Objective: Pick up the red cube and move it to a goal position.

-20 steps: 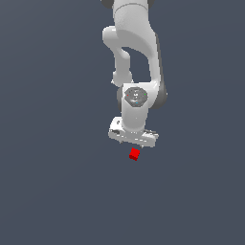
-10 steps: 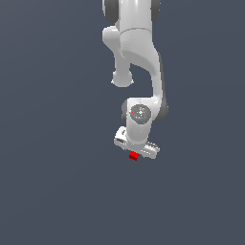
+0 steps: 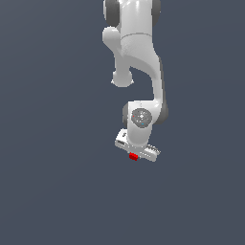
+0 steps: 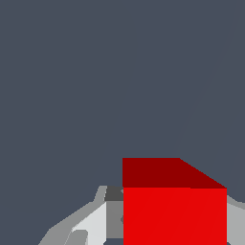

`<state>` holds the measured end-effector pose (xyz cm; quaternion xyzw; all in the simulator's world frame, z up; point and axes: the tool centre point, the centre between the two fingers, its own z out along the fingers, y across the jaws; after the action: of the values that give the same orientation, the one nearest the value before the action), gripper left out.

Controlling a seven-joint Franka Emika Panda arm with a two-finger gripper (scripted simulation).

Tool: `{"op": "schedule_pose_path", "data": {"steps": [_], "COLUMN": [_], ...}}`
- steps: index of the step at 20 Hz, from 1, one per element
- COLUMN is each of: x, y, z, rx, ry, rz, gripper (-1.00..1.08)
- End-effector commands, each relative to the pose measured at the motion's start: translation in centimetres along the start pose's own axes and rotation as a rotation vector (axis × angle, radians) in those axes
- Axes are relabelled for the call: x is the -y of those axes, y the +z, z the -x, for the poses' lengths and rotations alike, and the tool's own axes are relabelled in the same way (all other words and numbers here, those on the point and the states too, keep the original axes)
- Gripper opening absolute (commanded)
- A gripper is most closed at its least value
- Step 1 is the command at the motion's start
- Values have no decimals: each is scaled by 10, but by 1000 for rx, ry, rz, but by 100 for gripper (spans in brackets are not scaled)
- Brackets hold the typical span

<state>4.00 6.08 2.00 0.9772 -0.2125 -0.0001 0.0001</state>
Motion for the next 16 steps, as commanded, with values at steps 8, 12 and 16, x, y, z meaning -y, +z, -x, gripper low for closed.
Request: {"op": "schedule_pose_path", "data": {"steps": [8, 12, 16], "x": [0, -1, -3], "y": [0, -7, -24], "z": [0, 0, 0], "rx": [0, 0, 0], "ry": [1, 1, 1], "rz": [0, 0, 0], "gripper": [-100, -100, -100]}}
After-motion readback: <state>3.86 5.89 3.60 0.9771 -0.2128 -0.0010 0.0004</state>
